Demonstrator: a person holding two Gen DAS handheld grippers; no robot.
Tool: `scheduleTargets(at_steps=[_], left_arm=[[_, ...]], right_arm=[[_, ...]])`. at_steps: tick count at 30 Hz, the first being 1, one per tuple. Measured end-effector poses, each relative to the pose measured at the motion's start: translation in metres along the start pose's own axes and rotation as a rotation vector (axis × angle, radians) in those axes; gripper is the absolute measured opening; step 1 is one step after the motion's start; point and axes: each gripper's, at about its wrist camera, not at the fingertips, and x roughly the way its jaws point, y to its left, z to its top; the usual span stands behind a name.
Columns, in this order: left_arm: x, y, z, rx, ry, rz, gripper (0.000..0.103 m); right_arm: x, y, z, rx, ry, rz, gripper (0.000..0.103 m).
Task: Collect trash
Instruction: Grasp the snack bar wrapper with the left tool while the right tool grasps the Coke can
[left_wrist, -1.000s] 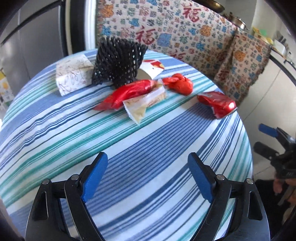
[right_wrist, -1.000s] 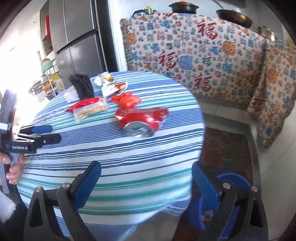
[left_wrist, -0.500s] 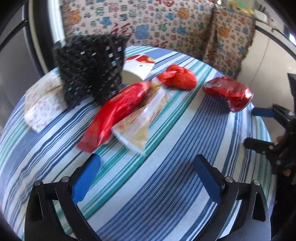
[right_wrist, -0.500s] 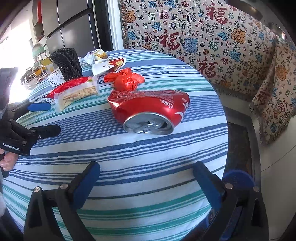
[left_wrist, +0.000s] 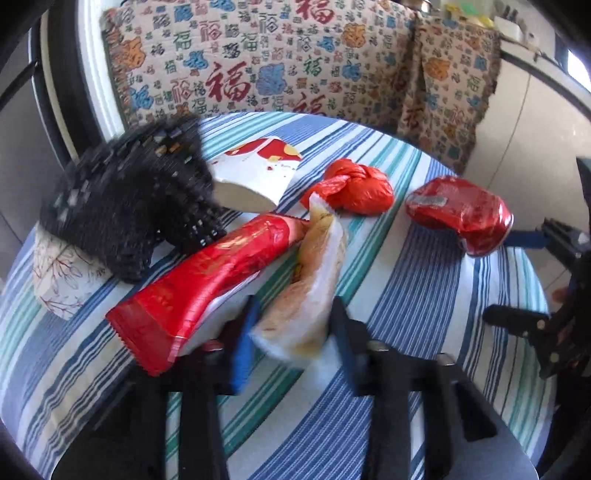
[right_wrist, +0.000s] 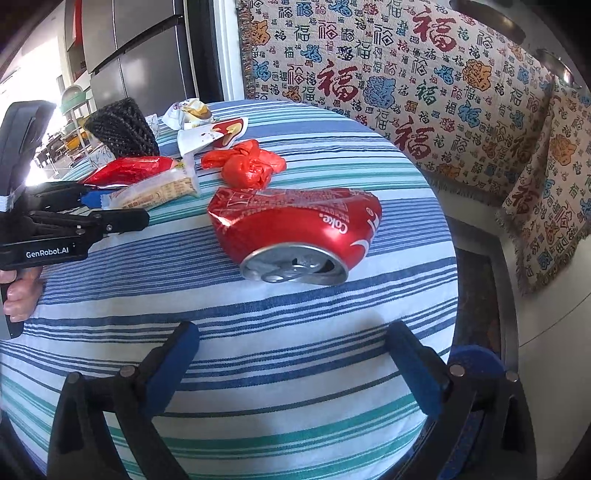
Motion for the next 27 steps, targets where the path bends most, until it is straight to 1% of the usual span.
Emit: scheduleTargets(at_steps=[2, 3, 5, 7, 9, 11, 12, 13, 14, 15, 16, 17, 18, 19, 22, 25, 27], left_arm=[[-0.005, -0.006, -0.005, 0.004, -0.002, 0.036, 0.032], [-0.009, -0.008, -0.009, -0.013, 0.001, 0.052, 0.031], [-0.019, -0.009, -0.020, -0.077, 0.007, 0.078, 0.031], [-0.034, -0.009, -0.038, -0.145, 0.014, 0.105, 0.031], [-0.047, -0.011, -0.052, -0.189, 0.021, 0.131, 0.032], [-0.053, -0.012, -0.061, -0.223, 0.025, 0.140, 0.035], [-0.054, -0.012, -0.062, -0.231, 0.027, 0.135, 0.041], [-0.053, -0.013, -0.061, -0.229, 0.030, 0.118, 0.048], [-0.051, -0.013, -0.059, -0.226, 0.037, 0.101, 0.068], [-0.048, -0.012, -0.057, -0.224, 0.047, 0.105, 0.086], [-0.045, -0.012, -0.055, -0.220, 0.049, 0.119, 0.090], [-0.040, -0.012, -0.052, -0.210, 0.050, 0.129, 0.090], [-0.035, -0.012, -0.050, -0.199, 0.049, 0.148, 0.094], [-0.032, -0.009, -0.048, -0.203, 0.047, 0.154, 0.094], [-0.028, -0.001, -0.044, -0.238, 0.043, 0.162, 0.093], [-0.028, 0.001, -0.044, -0.248, 0.036, 0.178, 0.087], [-0.030, 0.003, -0.045, -0.258, 0.026, 0.185, 0.079]], right_arm=[[0.000, -0.001, 0.000, 0.003, 0.001, 0.000, 0.103], [0.000, -0.001, 0.000, 0.003, 0.001, 0.000, 0.103], [0.001, -0.002, 0.001, 0.013, 0.002, 0.005, 0.103], [0.002, -0.004, 0.004, 0.041, 0.001, 0.011, 0.103], [0.005, -0.007, 0.009, 0.069, 0.000, 0.019, 0.103], [0.014, -0.005, 0.020, 0.073, 0.008, 0.018, 0.103], [0.014, -0.005, 0.020, 0.073, 0.008, 0.018, 0.103], [0.019, -0.005, 0.027, 0.085, 0.008, 0.013, 0.103], [0.019, -0.005, 0.027, 0.085, 0.008, 0.013, 0.103], [0.022, -0.005, 0.030, 0.094, 0.007, 0.012, 0.103], [0.025, -0.005, 0.033, 0.098, 0.005, 0.007, 0.103], [0.028, -0.004, 0.036, 0.092, 0.001, -0.005, 0.103], [0.031, -0.001, 0.037, 0.081, -0.003, -0.025, 0.103], [0.035, 0.003, 0.040, 0.062, 0.005, -0.054, 0.103], [0.040, 0.005, 0.046, 0.052, 0.004, -0.054, 0.103], [0.041, 0.003, 0.047, 0.054, 0.005, -0.055, 0.103], [0.041, 0.004, 0.047, 0.055, 0.004, -0.059, 0.103]])
